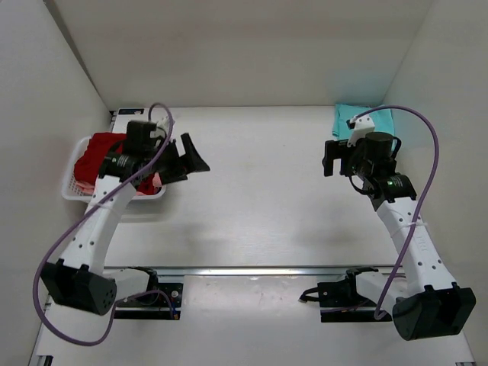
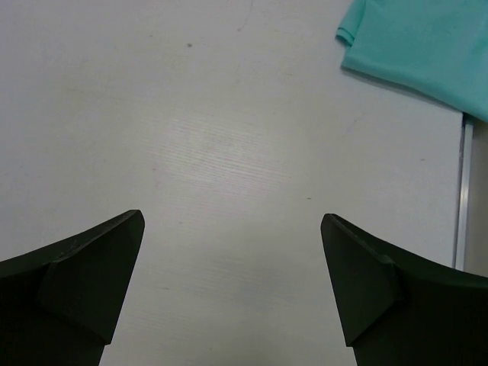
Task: Fold and stack the t-shirts
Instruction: Grab crumpled tshirt from bin with the left arm
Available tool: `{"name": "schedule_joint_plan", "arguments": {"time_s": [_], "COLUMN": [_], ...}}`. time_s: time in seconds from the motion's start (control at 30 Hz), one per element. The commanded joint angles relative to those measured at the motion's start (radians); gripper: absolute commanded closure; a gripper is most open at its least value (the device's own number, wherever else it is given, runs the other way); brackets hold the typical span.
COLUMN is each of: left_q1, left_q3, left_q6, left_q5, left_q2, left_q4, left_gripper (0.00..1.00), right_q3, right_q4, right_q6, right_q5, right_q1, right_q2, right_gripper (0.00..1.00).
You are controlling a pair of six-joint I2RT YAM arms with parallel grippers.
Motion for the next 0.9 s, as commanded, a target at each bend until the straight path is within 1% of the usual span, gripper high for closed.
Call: {"name": "schedule_joint_plan", "arguments": {"time_s": [0.0,0.03,0.07,0.1,0.17,0.2,0.3,0.33,0.37,0.4,0.43,0.47,0.5,0.53,0.57,0.6,0.63,0.7,0.87], "left_q1": [-0.009,-0.011,-0.022,-0.047,-0.094,-0.072,0.032,0.041,0.034,0.027,0.047,0.097,0.130,0.200,0.260,0.285,0.309,0.339,0.328], "left_q3": [0.189,0.246,0.306,0.332,0.380,0.371,0.337,0.341,0.361,0.374,0.369,0.355,0.342,0.323,0.314,0.302,0.294,0.297,0.383], "left_q6": [0.151,0.167,0.206,0.242,0.272,0.301,0.286,0.289,0.292,0.268,0.236,0.211,0.158,0.115,0.068,0.047,0.024,-0.020,-0.042], "left_q5": [-0.053,-0.071,-0.131,-0.174,-0.357,-0.376,-0.386,-0.401,-0.503,-0.607,-0.657,-0.697,-0.664,-0.635,-0.569,-0.506,-0.471,-0.458,-0.481], "left_q2": [0.087,0.095,0.101,0.099,0.084,0.072,0.078,0.099,0.114,0.150,0.177,0.188,0.219,0.249,0.280,0.300,0.335,0.395,0.545], "left_q4": [-0.046,-0.037,-0.022,-0.012,0.050,0.067,0.147,0.143,0.118,0.095,0.089,0.074,0.071,0.075,0.086,0.083,0.095,0.086,0.039], "left_gripper": [0.02,0.01,0.02,0.01,0.01,0.02,0.02,0.10,0.68,1.00,1.00,1.00,0.96,0.66,0.54,0.45,0.41,0.39,0.38], "right_q3": [0.018,0.000,-0.011,-0.015,-0.015,-0.017,-0.011,-0.008,-0.008,-0.009,-0.006,-0.006,-0.012,-0.009,-0.008,-0.017,-0.008,-0.009,-0.005], "right_q4": [-0.029,-0.018,-0.011,-0.003,-0.008,-0.002,0.011,0.015,0.015,0.014,0.024,0.029,0.034,0.035,0.041,0.051,0.055,0.063,0.057], "right_q6": [0.031,0.032,0.032,0.034,0.029,0.028,0.019,0.017,0.017,0.020,0.023,0.034,0.039,0.051,0.055,0.055,0.083,0.094,0.083], "right_q5": [-0.039,-0.043,-0.053,-0.054,-0.048,-0.045,-0.045,-0.046,-0.051,-0.062,-0.062,-0.066,-0.088,-0.099,-0.105,-0.125,-0.140,-0.142,-0.143], "right_q1": [0.003,-0.009,-0.008,-0.018,-0.034,-0.032,-0.037,-0.038,-0.035,-0.037,-0.040,-0.040,-0.048,-0.058,-0.066,-0.066,-0.072,-0.084,-0.097], "right_q2": [0.005,0.004,-0.010,-0.007,-0.004,0.002,0.019,0.027,0.034,0.039,0.047,0.045,0.056,0.057,0.061,0.068,0.071,0.080,0.091], "right_gripper": [0.01,0.01,0.00,0.00,0.00,0.01,0.01,0.00,0.01,0.01,0.01,0.01,0.00,0.01,0.00,0.01,0.00,0.00,0.01]}}
